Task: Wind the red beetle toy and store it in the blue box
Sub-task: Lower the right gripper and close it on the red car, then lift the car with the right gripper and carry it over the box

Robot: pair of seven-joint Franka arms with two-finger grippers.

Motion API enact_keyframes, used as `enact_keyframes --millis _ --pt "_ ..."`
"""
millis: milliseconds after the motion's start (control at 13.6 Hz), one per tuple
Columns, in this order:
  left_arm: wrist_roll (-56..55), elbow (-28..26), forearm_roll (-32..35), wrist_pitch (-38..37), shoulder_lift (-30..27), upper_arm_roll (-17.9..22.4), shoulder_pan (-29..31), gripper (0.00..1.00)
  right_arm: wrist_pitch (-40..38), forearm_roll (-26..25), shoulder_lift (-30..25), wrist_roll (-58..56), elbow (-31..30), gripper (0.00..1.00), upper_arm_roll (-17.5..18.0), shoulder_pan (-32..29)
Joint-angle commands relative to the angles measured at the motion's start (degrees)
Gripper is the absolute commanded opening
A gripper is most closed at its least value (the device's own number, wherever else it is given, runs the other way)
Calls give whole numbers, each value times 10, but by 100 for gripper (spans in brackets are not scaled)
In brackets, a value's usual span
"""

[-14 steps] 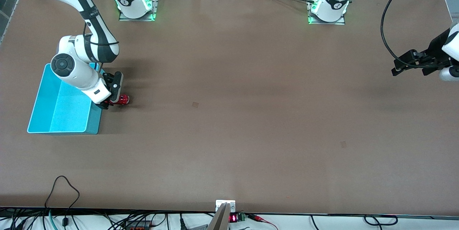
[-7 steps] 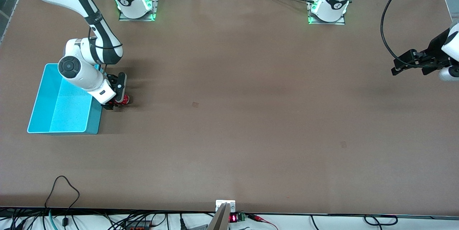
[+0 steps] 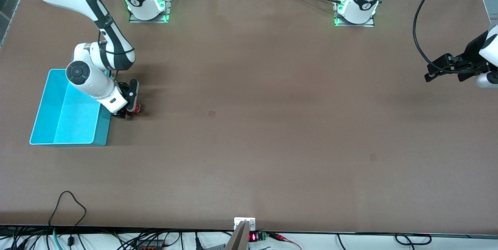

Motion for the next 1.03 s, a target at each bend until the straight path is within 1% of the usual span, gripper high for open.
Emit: enact_keyframes --millis 0,147,220,293,440,586,659,806,953 --pt "2 8 -6 -8 1 0 1 100 9 -7 -3 -10 -5 51 8 -11" --pt "2 8 -6 -6 2 -1 1 100 10 -7 -3 -9 -2 26 8 -11" --pt "2 7 -6 -5 2 0 1 100 9 -7 -6 -8 -1 10 8 -11" --pt "2 7 -6 0 2 0 2 100 9 -5 -8 0 -1 0 8 -11" --pt "2 7 -5 13 3 0 1 100 9 2 -9 6 10 0 9 -10" --pt "2 6 -5 13 3 0 1 100 4 2 -21 58 23 0 13 -9" --pt "2 6 -5 13 3 0 1 100 -4 3 -36 89 29 0 24 -8" --pt "2 7 -5 13 3 0 1 100 -75 8 -63 193 64 0 43 -4" --pt "11 8 -5 10 5 0 1 100 -119 9 -80 248 97 0 49 -2"
